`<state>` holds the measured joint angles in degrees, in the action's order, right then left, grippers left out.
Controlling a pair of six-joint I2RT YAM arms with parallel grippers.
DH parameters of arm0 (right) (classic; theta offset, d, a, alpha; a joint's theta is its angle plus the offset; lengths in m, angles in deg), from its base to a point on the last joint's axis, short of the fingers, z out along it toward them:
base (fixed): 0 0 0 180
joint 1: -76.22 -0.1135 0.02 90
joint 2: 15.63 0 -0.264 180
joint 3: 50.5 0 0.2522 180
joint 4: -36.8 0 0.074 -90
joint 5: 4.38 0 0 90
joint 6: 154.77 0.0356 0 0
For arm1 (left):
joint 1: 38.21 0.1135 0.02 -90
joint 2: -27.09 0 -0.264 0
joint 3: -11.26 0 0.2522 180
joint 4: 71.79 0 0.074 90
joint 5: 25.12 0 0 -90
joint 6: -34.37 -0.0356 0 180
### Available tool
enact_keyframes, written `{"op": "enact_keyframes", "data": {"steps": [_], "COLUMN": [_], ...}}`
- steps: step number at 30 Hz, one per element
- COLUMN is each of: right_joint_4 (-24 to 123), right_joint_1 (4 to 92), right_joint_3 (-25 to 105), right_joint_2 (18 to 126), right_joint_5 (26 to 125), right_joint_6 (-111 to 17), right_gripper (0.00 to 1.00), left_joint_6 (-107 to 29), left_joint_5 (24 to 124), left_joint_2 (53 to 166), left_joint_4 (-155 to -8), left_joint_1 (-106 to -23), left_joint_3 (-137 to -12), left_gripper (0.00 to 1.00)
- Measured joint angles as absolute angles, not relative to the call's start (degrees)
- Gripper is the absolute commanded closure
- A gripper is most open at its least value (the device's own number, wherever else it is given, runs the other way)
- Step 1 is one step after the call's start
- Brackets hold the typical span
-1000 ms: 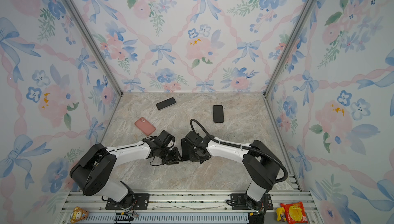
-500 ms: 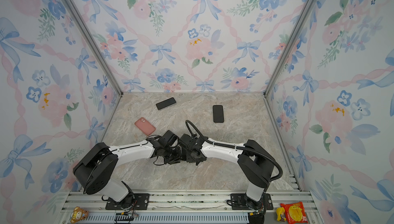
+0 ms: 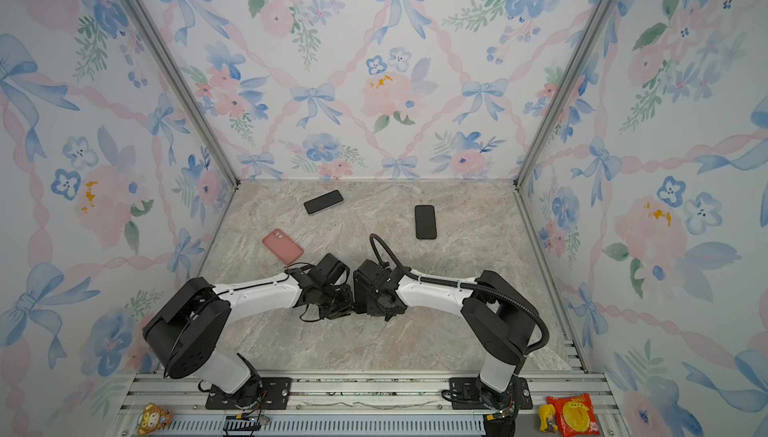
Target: Put the phone into the phone case
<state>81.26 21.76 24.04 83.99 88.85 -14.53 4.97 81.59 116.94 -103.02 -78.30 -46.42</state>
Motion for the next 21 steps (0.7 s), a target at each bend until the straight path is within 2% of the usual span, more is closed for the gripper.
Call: {"op": "enact_keyframes", "data": {"steps": [21], "right_joint_4": [75.5], "right_joint_1": [24.0], "right_joint_3": [21.6], "right_joint_2": [84.0], "right_joint_5": [83.8], "right_joint_6": [-11.9], "right_gripper": [0.82], "left_joint_6": [5.1], "left_joint_5": [81.6], "left_joint_2": [117.4], "left_joint_4": [-102.5], "left_joint_1": [-78.3], "left_joint_3": [-46.6], "left_gripper": [0.75]}}
